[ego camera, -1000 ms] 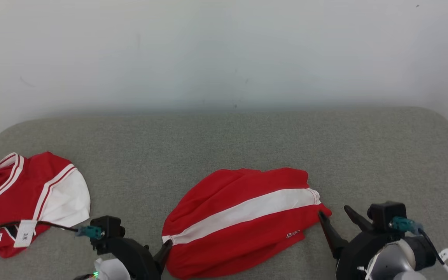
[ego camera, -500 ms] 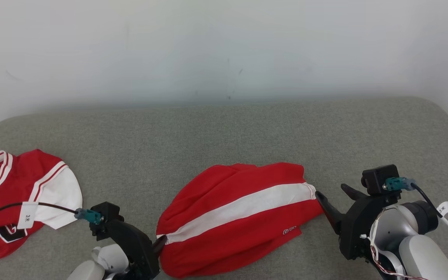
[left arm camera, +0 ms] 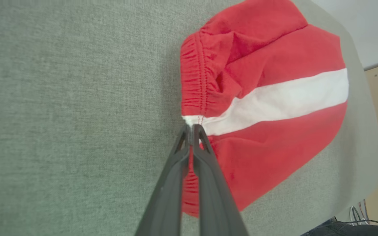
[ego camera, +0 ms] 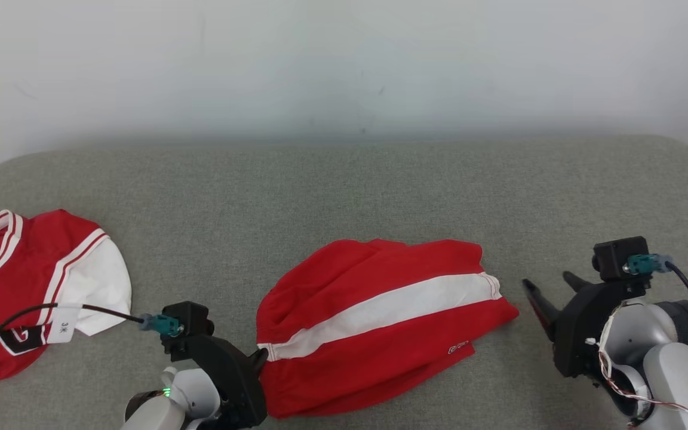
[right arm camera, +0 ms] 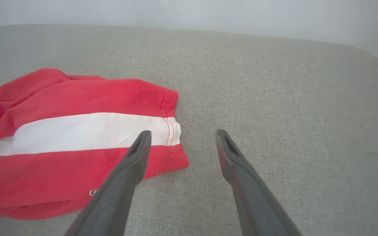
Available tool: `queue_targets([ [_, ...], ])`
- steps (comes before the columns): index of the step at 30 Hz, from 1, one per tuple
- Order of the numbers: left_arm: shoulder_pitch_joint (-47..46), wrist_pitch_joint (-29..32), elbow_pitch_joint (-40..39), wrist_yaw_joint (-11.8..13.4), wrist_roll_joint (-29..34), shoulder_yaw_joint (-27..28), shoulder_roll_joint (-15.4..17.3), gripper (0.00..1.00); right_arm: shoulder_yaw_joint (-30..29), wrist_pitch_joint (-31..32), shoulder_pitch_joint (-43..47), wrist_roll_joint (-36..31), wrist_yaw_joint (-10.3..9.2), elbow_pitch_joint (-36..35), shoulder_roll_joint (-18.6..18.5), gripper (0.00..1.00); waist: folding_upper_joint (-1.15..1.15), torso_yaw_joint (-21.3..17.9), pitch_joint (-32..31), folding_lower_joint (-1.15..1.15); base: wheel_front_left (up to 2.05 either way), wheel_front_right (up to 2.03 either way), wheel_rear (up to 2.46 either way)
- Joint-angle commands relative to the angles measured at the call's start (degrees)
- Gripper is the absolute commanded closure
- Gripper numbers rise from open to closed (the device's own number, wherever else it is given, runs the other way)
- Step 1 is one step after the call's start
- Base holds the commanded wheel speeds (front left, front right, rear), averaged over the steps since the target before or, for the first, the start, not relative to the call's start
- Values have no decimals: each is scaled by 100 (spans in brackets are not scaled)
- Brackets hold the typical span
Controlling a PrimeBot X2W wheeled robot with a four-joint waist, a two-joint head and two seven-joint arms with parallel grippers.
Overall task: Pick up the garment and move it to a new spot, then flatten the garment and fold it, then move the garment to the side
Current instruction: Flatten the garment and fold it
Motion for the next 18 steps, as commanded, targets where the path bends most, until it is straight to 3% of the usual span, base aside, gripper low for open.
queue_targets([
  [1, 6, -68, -45, 23, 92, -28, -23, 100, -63, 36, -95, -99, -10, 69, -46, 0, -1, 96, 107, -1, 0, 0, 0],
  [7, 94, -403, -271, 136, 146, -14, -238, 100, -299, 100, -223, -218, -10, 289, -235, 0, -1, 323, 316, -1, 0, 0, 0],
  [12, -20, -451, -334, 137, 177, -37, -286, 100, -150, 230, -472, -263, -10, 533, -277, 0, -1, 402, 467, -1, 0, 0, 0],
  [14, -69, -444, -318, 126, 187, -55, -306, 100, -160, 299, -620, -345, -10, 731, -290, 9, -1, 430, 523, -1, 0, 0, 0],
  [17, -122, -408, -279, 91, 206, -117, -358, 100, -120, 447, -794, -425, -10, 1032, -279, 1, -1, 491, 602, -1, 0, 0, 0],
  [18, -202, -423, -256, 56, 222, -133, -386, 100, -62, 504, -903, -422, -10, 1173, -267, 5, -1, 532, 657, -1, 0, 0, 0],
])
